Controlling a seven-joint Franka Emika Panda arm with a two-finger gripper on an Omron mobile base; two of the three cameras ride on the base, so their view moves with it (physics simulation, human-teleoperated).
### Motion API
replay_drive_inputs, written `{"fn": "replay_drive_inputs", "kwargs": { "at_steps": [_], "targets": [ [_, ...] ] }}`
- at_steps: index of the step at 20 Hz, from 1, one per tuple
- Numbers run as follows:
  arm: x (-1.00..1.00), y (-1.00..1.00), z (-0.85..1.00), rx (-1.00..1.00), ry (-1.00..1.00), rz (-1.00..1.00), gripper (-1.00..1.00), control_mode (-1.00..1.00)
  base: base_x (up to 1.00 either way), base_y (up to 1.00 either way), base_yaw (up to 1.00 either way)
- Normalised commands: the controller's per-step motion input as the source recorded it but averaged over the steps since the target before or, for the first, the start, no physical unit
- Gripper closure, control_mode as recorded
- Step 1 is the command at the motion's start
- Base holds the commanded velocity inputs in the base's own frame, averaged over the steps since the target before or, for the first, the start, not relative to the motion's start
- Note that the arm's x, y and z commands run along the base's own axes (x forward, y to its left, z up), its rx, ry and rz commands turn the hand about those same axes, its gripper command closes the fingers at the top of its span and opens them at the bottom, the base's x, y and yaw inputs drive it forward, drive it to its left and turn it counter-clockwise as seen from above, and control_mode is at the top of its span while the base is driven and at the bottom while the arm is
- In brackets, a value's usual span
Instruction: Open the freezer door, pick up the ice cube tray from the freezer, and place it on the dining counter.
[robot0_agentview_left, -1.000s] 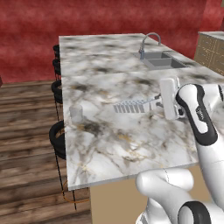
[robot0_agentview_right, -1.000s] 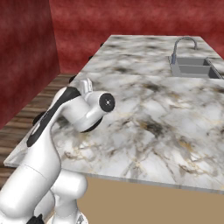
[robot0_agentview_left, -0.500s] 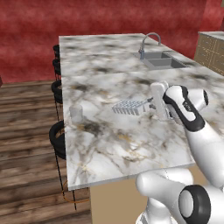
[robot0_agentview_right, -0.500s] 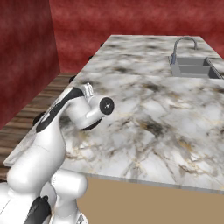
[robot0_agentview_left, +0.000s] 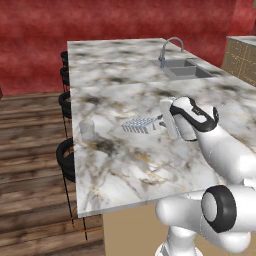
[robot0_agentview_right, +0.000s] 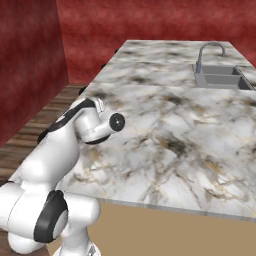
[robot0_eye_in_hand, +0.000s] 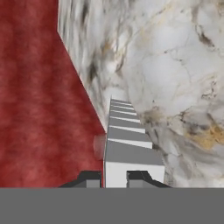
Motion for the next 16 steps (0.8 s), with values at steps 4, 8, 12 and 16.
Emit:
{"fn": "replay_drive_inputs", "kwargs": {
  "at_steps": [4, 8, 12, 16],
  "targets": [
    [0.48, 0.04, -0.29, 0.0, 0.0, 0.0, 1.0, -1.0, 0.0, 0.0, 0.0],
    [0.51, 0.0, -0.3, 0.0, 0.0, 0.0, 1.0, -1.0, 0.0, 0.0, 0.0],
    [0.53, 0.0, -0.37, 0.0, 0.02, 0.0, 1.0, -1.0, 0.0, 0.0, 0.0],
    [0.56, 0.01, -0.27, 0.0, 0.06, 0.0, 1.0, -1.0, 0.0, 0.0, 0.0]
  ]
}}
